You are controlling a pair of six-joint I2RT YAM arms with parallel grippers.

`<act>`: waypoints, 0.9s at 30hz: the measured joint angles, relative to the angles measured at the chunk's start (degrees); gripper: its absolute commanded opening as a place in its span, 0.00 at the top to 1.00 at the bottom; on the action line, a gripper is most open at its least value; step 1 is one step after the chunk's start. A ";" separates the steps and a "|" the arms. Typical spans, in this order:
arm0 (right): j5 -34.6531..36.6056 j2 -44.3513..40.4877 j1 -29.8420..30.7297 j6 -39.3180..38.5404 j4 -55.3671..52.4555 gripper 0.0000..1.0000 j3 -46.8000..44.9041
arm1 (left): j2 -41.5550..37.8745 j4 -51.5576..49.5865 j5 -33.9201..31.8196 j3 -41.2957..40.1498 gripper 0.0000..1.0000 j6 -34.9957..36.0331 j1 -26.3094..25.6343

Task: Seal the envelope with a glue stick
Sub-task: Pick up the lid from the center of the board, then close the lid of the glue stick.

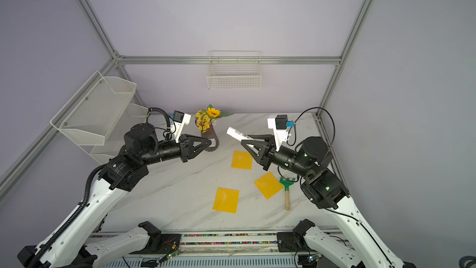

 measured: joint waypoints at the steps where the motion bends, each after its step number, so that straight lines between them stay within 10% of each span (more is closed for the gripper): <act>1: -1.53 -0.02 0.00 0.24 2.36 1.00 -0.39 | -0.63 3.17 2.16 -0.26 0.89 -1.29 -0.04; 13: -13.62 3.23 0.00 8.07 26.29 1.00 -1.25 | -4.22 40.13 16.06 -3.19 0.88 -18.49 -0.04; 27: -17.73 8.52 5.31 12.63 36.04 1.00 -0.68 | -2.67 49.57 17.94 -3.23 0.89 -23.34 -0.04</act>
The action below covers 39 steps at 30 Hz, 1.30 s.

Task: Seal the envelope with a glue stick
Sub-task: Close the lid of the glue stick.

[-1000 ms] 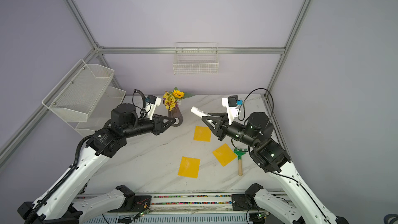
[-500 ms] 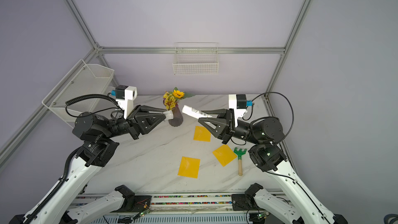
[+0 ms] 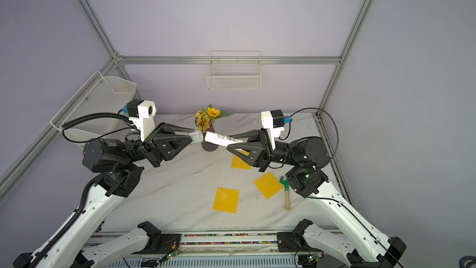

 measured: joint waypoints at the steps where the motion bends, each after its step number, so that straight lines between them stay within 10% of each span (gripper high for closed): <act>1: -0.02 0.13 0.68 -0.39 -0.13 1.00 0.09 | 0.13 0.02 0.00 -0.02 0.89 -0.02 0.00; 39: 6.10 -1.16 3.32 -8.81 -19.50 1.00 6.36 | -0.48 -1.31 1.31 -0.76 0.89 0.52 0.02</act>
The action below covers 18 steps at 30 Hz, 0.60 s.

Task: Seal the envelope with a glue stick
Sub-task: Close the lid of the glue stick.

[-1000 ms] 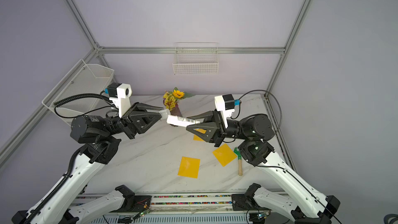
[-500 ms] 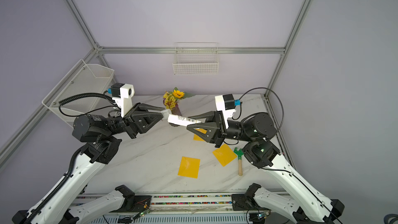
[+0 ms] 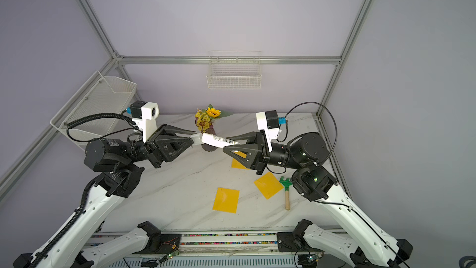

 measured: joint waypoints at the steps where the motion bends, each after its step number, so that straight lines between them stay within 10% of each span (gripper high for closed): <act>1: -0.35 0.20 0.00 -0.22 -0.94 1.00 0.50 | 0.00 -0.02 0.02 0.00 0.89 -0.02 0.00; 18: -2.99 2.60 -0.07 -9.94 -28.61 1.00 13.16 | -0.70 -8.39 3.58 0.00 0.89 2.84 0.00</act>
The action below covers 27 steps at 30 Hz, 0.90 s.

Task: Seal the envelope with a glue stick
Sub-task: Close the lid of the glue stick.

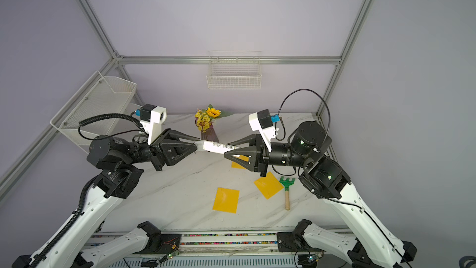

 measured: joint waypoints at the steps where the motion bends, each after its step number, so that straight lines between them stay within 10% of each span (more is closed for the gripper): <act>1: -0.20 0.39 0.00 -0.76 -2.03 1.00 1.01 | -0.04 -0.50 0.20 0.00 0.89 0.15 0.00; 27: -2.86 6.21 -0.11 -5.92 -22.49 1.00 9.42 | -2.34 -11.15 2.64 -3.39 0.87 4.22 0.00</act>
